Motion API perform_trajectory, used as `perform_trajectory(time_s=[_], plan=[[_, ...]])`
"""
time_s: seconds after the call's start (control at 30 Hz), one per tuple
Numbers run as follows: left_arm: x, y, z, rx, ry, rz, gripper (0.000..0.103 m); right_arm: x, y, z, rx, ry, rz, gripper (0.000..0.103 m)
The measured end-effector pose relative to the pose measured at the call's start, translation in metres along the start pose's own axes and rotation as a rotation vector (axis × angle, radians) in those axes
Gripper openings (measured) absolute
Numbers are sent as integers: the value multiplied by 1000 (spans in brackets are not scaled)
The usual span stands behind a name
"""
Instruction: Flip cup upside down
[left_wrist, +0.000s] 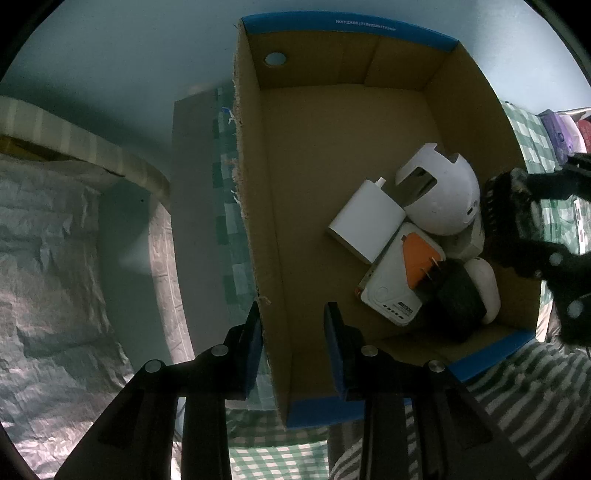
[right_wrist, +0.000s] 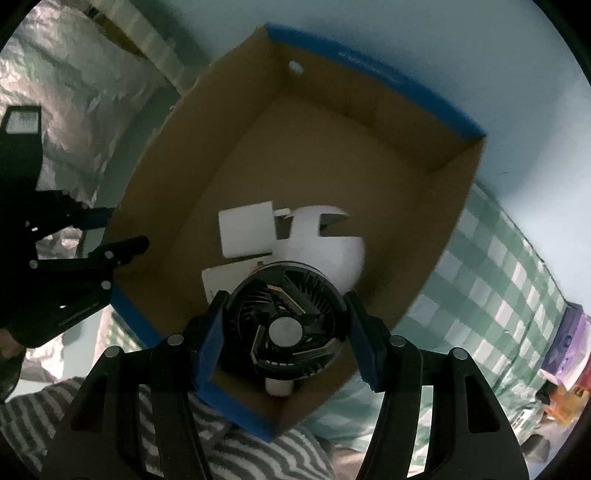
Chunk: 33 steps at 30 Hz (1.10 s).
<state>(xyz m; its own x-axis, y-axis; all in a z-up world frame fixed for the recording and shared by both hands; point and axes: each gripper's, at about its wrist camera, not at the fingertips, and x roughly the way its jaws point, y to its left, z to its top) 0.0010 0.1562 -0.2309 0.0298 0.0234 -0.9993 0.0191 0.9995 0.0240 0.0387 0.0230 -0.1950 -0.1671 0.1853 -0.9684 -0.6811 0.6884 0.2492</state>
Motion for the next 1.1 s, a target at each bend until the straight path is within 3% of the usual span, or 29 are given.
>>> perform_trajectory(time_s=[0.5, 0.9, 1.1], plan=[[-1, -2, -1, 16, -2, -4, 32, 13, 3, -1, 38, 8, 9, 62], [-14, 0, -5, -5, -22, -9, 32, -28, -7, 2, 134, -144, -41, 63], [-47, -1, -11, -18, -83, -1, 43, -60, -13, 2, 188, -238, -49, 63]])
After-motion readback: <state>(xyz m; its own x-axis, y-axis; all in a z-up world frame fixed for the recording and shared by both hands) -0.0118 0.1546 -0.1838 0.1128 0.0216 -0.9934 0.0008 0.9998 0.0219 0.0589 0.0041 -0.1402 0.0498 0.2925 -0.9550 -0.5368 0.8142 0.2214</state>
